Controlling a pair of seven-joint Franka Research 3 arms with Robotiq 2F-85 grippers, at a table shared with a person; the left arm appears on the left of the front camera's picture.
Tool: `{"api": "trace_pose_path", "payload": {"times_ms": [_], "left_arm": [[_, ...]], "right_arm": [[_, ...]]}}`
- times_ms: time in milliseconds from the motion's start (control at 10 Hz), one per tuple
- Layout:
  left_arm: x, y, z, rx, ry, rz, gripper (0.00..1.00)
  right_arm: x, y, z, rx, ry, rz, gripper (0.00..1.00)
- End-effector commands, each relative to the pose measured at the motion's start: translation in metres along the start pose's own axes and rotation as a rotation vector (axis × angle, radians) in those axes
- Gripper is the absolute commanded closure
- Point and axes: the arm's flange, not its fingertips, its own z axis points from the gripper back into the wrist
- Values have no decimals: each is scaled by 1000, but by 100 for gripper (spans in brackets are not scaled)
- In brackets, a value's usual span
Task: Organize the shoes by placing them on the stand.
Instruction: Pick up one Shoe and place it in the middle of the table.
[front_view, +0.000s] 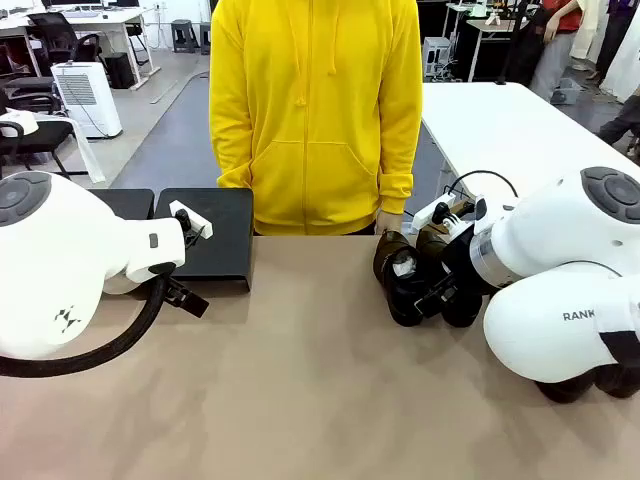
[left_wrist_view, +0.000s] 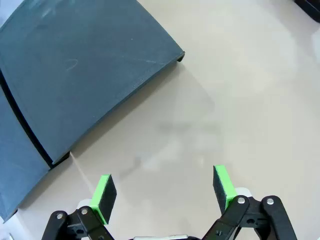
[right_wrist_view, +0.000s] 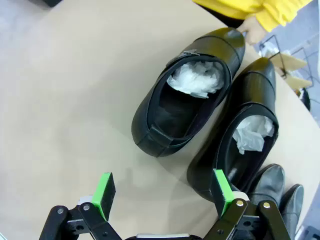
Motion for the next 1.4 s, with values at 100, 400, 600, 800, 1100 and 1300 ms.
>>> {"api": "trace_pose_path", "payload": {"times_ms": [100,400,600,800,1100,1300], "left_arm": [[0,0,0,0,0,0,0],[0,0,0,0,0,0,0],[0,0,0,0,0,0,0],[0,0,0,0,0,0,0],[0,0,0,0,0,0,0],[0,0,0,0,0,0,0]], "right_arm": [[0,0,0,0,0,0,0],[0,0,0,0,0,0,0],[0,0,0,0,0,0,0],[0,0,0,0,0,0,0],[0,0,0,0,0,0,0],[0,0,0,0,0,0,0]]}}
